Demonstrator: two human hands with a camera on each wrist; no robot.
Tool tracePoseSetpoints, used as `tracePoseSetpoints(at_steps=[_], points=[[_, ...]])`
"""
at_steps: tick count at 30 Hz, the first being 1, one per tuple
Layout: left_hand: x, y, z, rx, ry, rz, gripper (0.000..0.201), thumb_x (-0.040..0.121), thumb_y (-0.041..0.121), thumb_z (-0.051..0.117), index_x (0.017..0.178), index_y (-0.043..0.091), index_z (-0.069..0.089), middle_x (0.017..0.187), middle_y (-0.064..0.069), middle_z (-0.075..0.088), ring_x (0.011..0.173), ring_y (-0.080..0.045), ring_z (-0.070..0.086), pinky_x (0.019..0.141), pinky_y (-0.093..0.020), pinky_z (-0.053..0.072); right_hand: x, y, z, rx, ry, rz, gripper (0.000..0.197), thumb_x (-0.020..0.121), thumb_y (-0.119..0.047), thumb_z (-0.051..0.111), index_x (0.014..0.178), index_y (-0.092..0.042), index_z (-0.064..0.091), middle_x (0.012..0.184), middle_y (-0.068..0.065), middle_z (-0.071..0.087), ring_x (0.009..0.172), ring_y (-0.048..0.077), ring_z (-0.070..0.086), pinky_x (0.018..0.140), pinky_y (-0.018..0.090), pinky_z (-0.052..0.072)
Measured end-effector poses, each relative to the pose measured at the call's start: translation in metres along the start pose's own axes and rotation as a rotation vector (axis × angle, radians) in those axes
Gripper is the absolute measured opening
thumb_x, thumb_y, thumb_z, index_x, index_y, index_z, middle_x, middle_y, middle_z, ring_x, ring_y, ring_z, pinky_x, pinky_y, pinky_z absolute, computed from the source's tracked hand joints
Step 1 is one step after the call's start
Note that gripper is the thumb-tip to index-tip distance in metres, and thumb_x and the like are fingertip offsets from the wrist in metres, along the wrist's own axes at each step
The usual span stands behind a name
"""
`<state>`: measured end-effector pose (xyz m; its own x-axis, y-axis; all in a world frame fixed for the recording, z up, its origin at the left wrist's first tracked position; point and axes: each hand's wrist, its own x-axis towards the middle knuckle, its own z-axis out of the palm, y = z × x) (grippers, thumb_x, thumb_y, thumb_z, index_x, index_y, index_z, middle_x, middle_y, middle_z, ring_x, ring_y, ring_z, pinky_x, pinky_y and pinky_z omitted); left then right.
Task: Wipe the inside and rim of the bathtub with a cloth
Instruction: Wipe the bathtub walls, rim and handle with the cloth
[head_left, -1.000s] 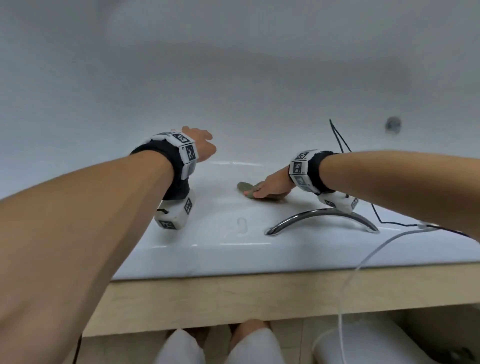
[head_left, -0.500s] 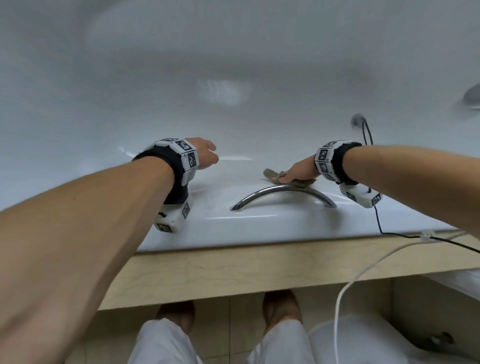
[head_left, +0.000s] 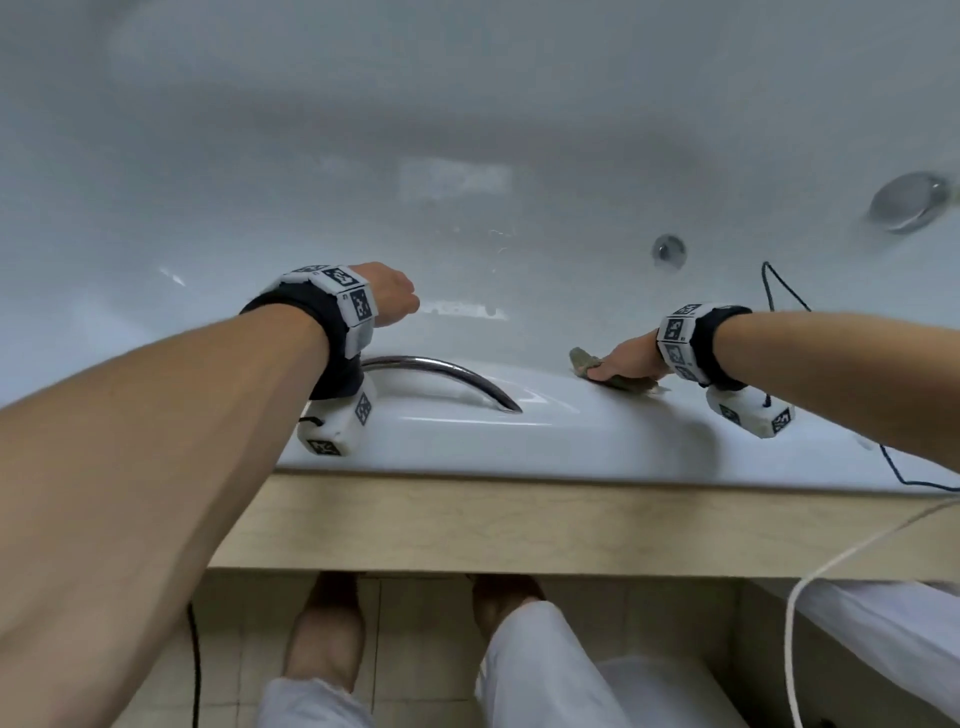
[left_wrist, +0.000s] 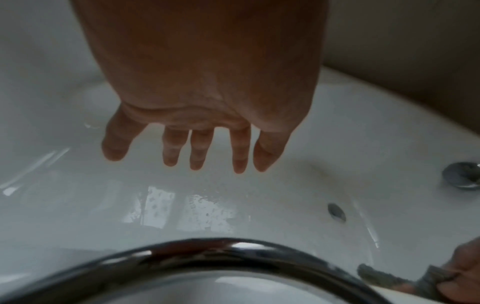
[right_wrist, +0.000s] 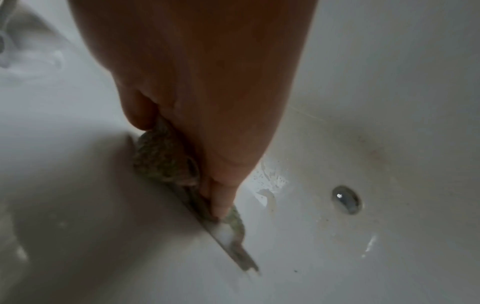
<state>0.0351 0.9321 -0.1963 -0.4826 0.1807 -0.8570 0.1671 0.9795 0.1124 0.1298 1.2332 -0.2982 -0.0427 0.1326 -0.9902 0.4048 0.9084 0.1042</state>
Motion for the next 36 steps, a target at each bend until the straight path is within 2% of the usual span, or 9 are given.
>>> tracePoseSetpoints(at_steps=[8, 13, 18, 21, 27, 29, 30, 32, 36], points=[[-0.003, 0.031, 0.012, 0.047, -0.027, 0.003, 0.043, 0.101, 0.027, 0.041, 0.142, 0.015, 0.048, 0.149, -0.008, 0.042, 0.135, -0.028, 0.040, 0.107, -0.032, 0.033, -0.020, -0.066, 0.016, 0.069, -0.042, -0.261, 0.071, 0.086, -0.062, 0.052, 0.139, -0.016, 0.052, 0.139, -0.004, 0.050, 0.128, 0.021, 0.048, 0.117, 0.036, 0.029], [0.008, 0.030, 0.010, 0.063, -0.020, 0.002, 0.044, 0.100, 0.029, 0.042, 0.143, 0.018, 0.048, 0.150, -0.005, 0.042, 0.137, -0.027, 0.038, 0.109, -0.033, 0.031, 0.006, -0.098, 0.022, 0.022, -0.069, -0.377, 0.109, 0.055, -0.084, 0.045, 0.147, -0.027, 0.041, 0.153, -0.006, 0.039, 0.137, 0.019, 0.040, 0.119, 0.038, 0.024], [0.023, 0.028, 0.011, 0.086, -0.051, 0.009, 0.044, 0.099, 0.031, 0.044, 0.141, 0.019, 0.050, 0.149, -0.003, 0.043, 0.136, -0.027, 0.039, 0.111, -0.034, 0.032, -0.021, -0.070, 0.017, -0.101, 0.019, -0.289, 0.050, 0.099, -0.053, 0.037, 0.130, -0.017, 0.053, 0.122, 0.002, 0.058, 0.119, 0.022, 0.046, 0.106, 0.027, 0.027], [0.027, 0.031, 0.009, 0.107, -0.080, 0.012, 0.044, 0.100, 0.030, 0.043, 0.142, 0.018, 0.049, 0.150, -0.004, 0.042, 0.137, -0.027, 0.038, 0.112, -0.034, 0.032, -0.017, -0.038, 0.013, -0.108, 0.025, -0.218, 0.062, 0.100, -0.053, 0.034, 0.146, -0.010, 0.042, 0.151, 0.009, 0.042, 0.137, 0.027, 0.039, 0.116, 0.033, 0.022], [0.039, 0.027, -0.011, 0.123, -0.097, 0.007, 0.044, 0.102, 0.028, 0.039, 0.143, 0.015, 0.046, 0.151, -0.005, 0.039, 0.138, -0.026, 0.036, 0.110, -0.034, 0.030, -0.023, 0.018, 0.006, -0.017, -0.033, -0.088, 0.053, 0.104, -0.039, 0.035, 0.148, -0.009, 0.038, 0.154, 0.008, 0.037, 0.139, 0.023, 0.037, 0.115, 0.029, 0.018], [0.044, 0.023, -0.016, 0.098, -0.103, 0.004, 0.043, 0.102, 0.027, 0.039, 0.142, 0.013, 0.047, 0.150, -0.006, 0.041, 0.136, -0.027, 0.038, 0.109, -0.034, 0.031, -0.016, 0.022, 0.005, 0.064, -0.105, -0.058, 0.055, 0.090, -0.042, 0.046, 0.134, -0.011, 0.053, 0.140, 0.008, 0.053, 0.116, 0.022, 0.052, 0.109, 0.033, 0.034], [0.046, 0.022, -0.018, 0.090, -0.102, 0.006, 0.043, 0.103, 0.025, 0.038, 0.141, 0.010, 0.048, 0.148, -0.008, 0.043, 0.135, -0.027, 0.040, 0.108, -0.033, 0.032, -0.009, 0.022, 0.004, 0.104, -0.130, -0.044, 0.051, 0.078, -0.044, 0.047, 0.115, -0.013, 0.063, 0.116, 0.005, 0.064, 0.092, 0.019, 0.056, 0.090, 0.031, 0.045], [0.052, 0.019, -0.021, 0.088, -0.110, 0.007, 0.042, 0.104, 0.023, 0.036, 0.139, 0.007, 0.050, 0.146, -0.010, 0.045, 0.133, -0.027, 0.042, 0.106, -0.032, 0.033, 0.000, 0.011, -0.003, 0.165, -0.180, -0.009, 0.020, 0.078, -0.041, 0.046, 0.074, -0.021, 0.052, 0.064, -0.003, 0.052, 0.052, 0.012, 0.042, 0.052, 0.023, 0.033], [0.073, 0.008, -0.020, 0.043, -0.135, -0.002, 0.041, 0.103, 0.023, 0.037, 0.138, 0.006, 0.051, 0.145, -0.011, 0.047, 0.132, -0.027, 0.043, 0.105, -0.031, 0.034, 0.004, -0.033, -0.008, 0.216, -0.232, 0.024, 0.036, 0.097, -0.024, 0.037, 0.061, -0.022, 0.038, 0.053, -0.003, 0.036, 0.041, 0.012, 0.033, 0.044, 0.024, 0.022]])
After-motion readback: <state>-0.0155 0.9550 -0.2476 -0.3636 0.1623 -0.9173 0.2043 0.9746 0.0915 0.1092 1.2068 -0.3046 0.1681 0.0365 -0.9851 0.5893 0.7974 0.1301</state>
